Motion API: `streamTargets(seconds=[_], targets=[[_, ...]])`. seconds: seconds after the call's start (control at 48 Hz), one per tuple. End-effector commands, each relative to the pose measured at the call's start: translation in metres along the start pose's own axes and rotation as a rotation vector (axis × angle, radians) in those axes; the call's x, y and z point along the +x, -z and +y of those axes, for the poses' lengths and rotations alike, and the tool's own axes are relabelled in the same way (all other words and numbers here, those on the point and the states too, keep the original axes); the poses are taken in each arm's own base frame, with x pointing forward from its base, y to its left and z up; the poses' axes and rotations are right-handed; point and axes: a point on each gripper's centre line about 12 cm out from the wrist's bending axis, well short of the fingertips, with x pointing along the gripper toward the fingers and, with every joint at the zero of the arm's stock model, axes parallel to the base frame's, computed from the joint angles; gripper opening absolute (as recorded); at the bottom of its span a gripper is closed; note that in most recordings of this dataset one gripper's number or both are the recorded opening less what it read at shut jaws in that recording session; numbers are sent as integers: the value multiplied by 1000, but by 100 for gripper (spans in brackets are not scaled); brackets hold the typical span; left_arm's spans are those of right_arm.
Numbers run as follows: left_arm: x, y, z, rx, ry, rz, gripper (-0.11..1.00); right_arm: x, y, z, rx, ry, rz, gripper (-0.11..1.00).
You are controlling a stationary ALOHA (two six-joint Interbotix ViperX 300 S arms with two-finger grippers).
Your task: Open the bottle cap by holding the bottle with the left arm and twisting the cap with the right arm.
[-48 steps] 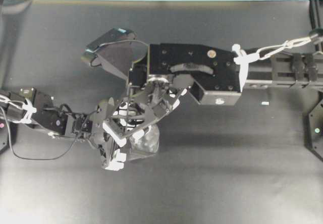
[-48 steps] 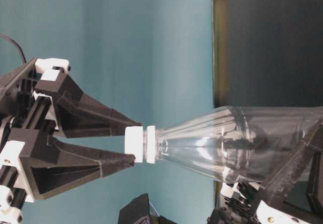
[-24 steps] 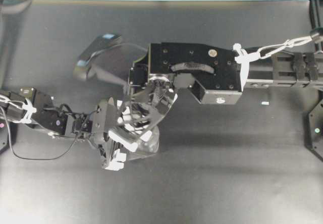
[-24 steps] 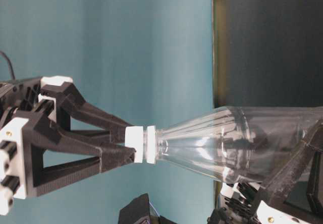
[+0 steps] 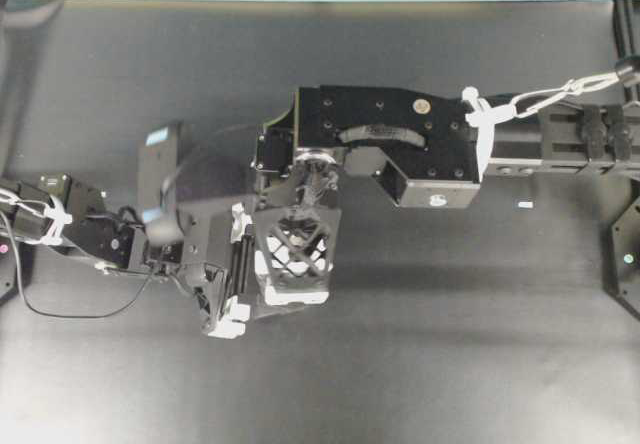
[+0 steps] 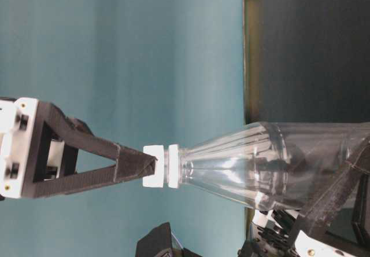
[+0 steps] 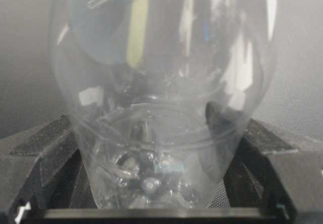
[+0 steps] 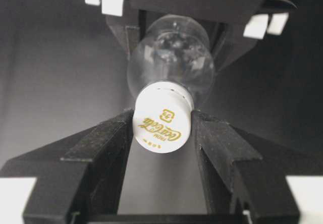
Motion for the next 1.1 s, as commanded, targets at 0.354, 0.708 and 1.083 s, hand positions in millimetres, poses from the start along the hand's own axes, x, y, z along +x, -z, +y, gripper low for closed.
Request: streamTargets(seconds=[0.354, 0.708, 1.083], targets=[[2, -3, 1, -6, -2, -9, 82, 7, 4, 21, -383, -25, 17, 37], [2, -4, 0, -10, 0, -14, 82, 7, 7, 23, -387, -23, 21, 37], [2, -5, 0, -11, -1, -16, 82, 9, 7, 24, -352, -23, 15, 37]])
